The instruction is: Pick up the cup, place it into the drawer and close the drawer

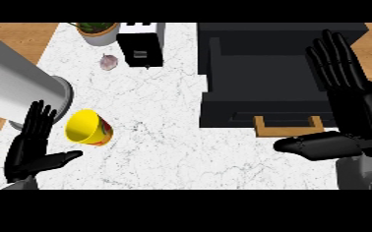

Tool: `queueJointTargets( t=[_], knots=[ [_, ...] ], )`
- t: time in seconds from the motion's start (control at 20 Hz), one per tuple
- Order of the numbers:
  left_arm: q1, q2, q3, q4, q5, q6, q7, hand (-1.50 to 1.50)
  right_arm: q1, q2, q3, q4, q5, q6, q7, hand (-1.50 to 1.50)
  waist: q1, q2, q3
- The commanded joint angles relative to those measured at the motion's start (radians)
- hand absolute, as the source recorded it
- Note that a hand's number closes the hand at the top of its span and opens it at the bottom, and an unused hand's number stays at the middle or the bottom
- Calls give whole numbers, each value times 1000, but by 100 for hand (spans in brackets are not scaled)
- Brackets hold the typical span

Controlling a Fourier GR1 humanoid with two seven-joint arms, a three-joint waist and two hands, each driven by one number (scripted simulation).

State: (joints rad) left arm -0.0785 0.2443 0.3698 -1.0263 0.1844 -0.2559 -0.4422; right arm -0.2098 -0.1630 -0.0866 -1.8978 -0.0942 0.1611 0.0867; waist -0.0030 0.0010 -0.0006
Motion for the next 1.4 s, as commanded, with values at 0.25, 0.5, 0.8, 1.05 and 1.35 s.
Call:
queueJointTargets(
  t=[0.25, 0.5, 0.8, 1.05, 1.35],
  knots=[
    [-130, 89, 25, 475, -78, -48, -319, -150, -56, -15, -24, 32, -10, 2, 37, -150, -2, 1, -1],
    [-218, 81, 18, 677, -122, 1, -465, -150, -13, -49, -73, 18, -61, 53, 14, -150, -8, 2, -1],
    [-311, 110, 35, 832, -130, -20, -557, -150, -60, -10, -19, 20, -19, 12, 32, -150, -17, 6, -3],
    [-324, 62, 25, 845, -140, 10, -591, -150, -21, -2, -15, 14, -2, 15, -6, -150, -18, 6, -3],
    [-355, 92, 24, 861, -149, -10, -592, -150, -62, -16, -22, 38, -19, 27, 15, -150, -20, 9, -4]
  ],
)
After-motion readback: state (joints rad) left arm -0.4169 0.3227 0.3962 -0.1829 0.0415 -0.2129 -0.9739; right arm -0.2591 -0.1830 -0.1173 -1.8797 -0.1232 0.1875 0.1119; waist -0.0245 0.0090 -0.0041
